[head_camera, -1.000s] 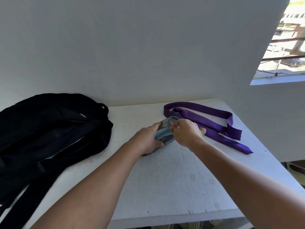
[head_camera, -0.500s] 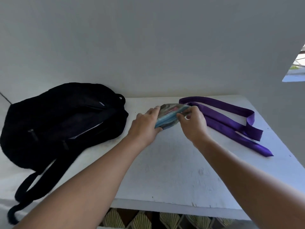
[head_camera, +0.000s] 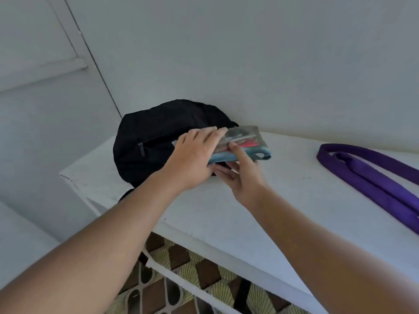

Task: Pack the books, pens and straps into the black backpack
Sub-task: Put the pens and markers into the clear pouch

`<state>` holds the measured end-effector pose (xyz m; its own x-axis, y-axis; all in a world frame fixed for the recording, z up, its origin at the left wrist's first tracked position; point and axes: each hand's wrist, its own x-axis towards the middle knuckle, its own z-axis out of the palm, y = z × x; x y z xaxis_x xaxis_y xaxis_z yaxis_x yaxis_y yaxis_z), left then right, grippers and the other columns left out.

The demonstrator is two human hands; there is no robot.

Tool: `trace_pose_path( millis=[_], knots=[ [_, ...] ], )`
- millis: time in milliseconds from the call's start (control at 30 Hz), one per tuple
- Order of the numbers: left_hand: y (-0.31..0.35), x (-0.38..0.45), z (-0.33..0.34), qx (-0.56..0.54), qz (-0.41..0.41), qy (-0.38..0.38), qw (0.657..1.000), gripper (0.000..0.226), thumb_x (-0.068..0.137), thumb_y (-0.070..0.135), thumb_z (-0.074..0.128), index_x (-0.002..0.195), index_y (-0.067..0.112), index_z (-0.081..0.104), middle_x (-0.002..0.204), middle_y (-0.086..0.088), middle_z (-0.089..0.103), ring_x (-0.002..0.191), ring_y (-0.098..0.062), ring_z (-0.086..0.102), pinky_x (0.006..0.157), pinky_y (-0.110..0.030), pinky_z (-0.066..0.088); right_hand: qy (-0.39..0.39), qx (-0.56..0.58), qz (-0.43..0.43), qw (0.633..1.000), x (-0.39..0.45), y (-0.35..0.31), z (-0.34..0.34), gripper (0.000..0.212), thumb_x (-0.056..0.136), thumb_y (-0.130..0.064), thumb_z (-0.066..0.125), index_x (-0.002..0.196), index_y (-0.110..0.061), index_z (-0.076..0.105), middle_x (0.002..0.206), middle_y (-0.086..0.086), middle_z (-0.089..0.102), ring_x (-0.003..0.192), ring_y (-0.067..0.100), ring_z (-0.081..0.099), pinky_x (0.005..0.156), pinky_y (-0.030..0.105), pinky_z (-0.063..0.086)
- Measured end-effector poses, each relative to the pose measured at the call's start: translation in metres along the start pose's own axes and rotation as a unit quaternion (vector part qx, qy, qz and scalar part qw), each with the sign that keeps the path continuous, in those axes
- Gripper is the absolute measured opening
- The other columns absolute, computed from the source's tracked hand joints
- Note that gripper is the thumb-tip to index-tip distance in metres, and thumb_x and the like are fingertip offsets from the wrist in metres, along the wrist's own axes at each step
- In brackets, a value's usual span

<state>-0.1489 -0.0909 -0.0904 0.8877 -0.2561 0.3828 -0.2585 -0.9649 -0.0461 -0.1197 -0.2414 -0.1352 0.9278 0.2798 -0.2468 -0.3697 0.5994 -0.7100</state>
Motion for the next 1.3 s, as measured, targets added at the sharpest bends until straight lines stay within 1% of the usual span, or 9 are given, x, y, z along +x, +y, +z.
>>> trace_pose_path(
  millis=[67, 133, 233, 367, 533, 800, 1033, 1233, 1300],
  knots=[
    [-0.027, 0.002, -0.019, -0.086, -0.060, -0.073, 0.992, 0.088, 0.085, 0.035, 0.067, 0.160, 0.028, 0.020, 0.160, 0.004, 0.030, 0.146, -0.027, 0.024, 0.120, -0.048, 0.026, 0.019, 0.038, 0.001, 0.999, 0.005, 0.012, 0.014, 0.043, 0.091, -0.019, 0.081, 0.130, -0.010, 0.064, 0.117, 0.015, 0.076, 0.096, 0.026, 0.079, 0.082, 0.037, 0.065],
    [-0.058, 0.006, -0.033, -0.109, -0.106, -0.069, 0.986, 0.079, 0.090, 0.033, 0.061, 0.159, 0.026, 0.024, 0.157, -0.001, 0.038, 0.145, -0.029, 0.027, 0.117, -0.050, 0.031, 0.049, 0.075, -0.007, 0.996, 0.013, 0.021, 0.026, 0.051, 0.087, -0.014, 0.085, 0.132, -0.009, 0.063, 0.124, 0.015, 0.074, 0.099, 0.025, 0.079, 0.079, 0.034, 0.065],
    [-0.100, 0.018, -0.032, 0.006, -0.104, -0.020, 0.994, 0.055, 0.096, 0.021, 0.052, 0.150, 0.022, 0.039, 0.140, -0.007, 0.051, 0.129, -0.032, 0.042, 0.102, -0.050, 0.045, 0.085, 0.146, -0.025, 0.985, 0.026, 0.034, 0.040, 0.056, 0.084, -0.012, 0.087, 0.134, -0.010, 0.061, 0.124, 0.013, 0.075, 0.103, 0.027, 0.078, 0.080, 0.036, 0.065],
    [-0.139, 0.042, -0.013, 0.111, -0.088, -0.064, 0.988, 0.045, 0.097, 0.026, 0.058, 0.140, 0.021, 0.047, 0.130, -0.008, 0.054, 0.119, -0.031, 0.048, 0.090, -0.046, 0.049, 0.087, 0.178, -0.031, 0.980, 0.040, 0.054, 0.056, 0.053, 0.086, -0.013, 0.085, 0.133, -0.005, 0.062, 0.123, 0.015, 0.075, 0.106, 0.030, 0.077, 0.088, 0.037, 0.064],
    [-0.169, 0.066, 0.000, 0.085, -0.053, -0.037, 0.994, 0.029, 0.101, 0.019, 0.047, 0.124, 0.024, 0.063, 0.108, -0.002, 0.064, 0.094, -0.027, 0.059, 0.073, -0.037, 0.040, 0.098, 0.195, -0.050, 0.975, 0.055, 0.069, 0.076, 0.051, 0.087, -0.014, 0.084, 0.133, -0.007, 0.063, 0.122, 0.011, 0.076, 0.104, 0.026, 0.078, 0.091, 0.036, 0.063],
    [-0.175, 0.070, -0.012, -0.045, -0.054, 0.061, 0.996, 0.010, 0.093, 0.022, 0.052, 0.092, 0.019, 0.061, 0.083, 0.004, 0.062, 0.076, -0.022, 0.057, 0.068, -0.038, 0.048, 0.052, 0.095, -0.054, 0.993, 0.073, 0.084, 0.119, 0.046, 0.088, -0.012, 0.084, 0.129, -0.011, 0.064, 0.119, 0.011, 0.077, 0.101, 0.028, 0.078, 0.099, 0.039, 0.060],
    [-0.180, 0.067, -0.022, -0.074, -0.062, 0.057, 0.994, 0.010, 0.091, 0.029, 0.057, 0.084, 0.024, 0.061, 0.074, 0.008, 0.059, 0.069, -0.014, 0.055, 0.061, -0.032, 0.044, 0.056, 0.013, -0.002, 0.998, 0.108, 0.062, 0.139, 0.034, 0.089, -0.018, 0.083, 0.118, -0.005, 0.070, 0.104, 0.012, 0.081, 0.088, 0.022, 0.080, 0.078, 0.027, 0.065],
    [-0.171, 0.072, -0.026, -0.077, -0.110, 0.037, 0.990, 0.014, 0.093, 0.032, 0.058, 0.081, 0.026, 0.061, 0.068, 0.007, 0.061, 0.063, -0.015, 0.057, 0.060, -0.033, 0.048, 0.139, -0.030, -0.070, 0.987, 0.117, 0.070, 0.155, 0.076, 0.080, -0.026, 0.091, 0.131, -0.024, 0.034, 0.128, 0.000, 0.057, 0.100, 0.008, 0.072, 0.098, 0.033, 0.054],
    [-0.171, 0.072, -0.028, -0.088, -0.132, 0.038, 0.987, 0.012, 0.092, 0.032, 0.059, 0.082, 0.027, 0.063, 0.068, 0.008, 0.064, 0.065, -0.015, 0.061, 0.062, -0.033, 0.051, 0.133, -0.094, -0.130, 0.978, 0.104, 0.079, 0.155, 0.063, 0.086, -0.021, 0.085, 0.120, -0.028, 0.033, 0.117, -0.006, 0.045, 0.092, -0.004, 0.060, 0.091, 0.033, 0.053]
  ],
)
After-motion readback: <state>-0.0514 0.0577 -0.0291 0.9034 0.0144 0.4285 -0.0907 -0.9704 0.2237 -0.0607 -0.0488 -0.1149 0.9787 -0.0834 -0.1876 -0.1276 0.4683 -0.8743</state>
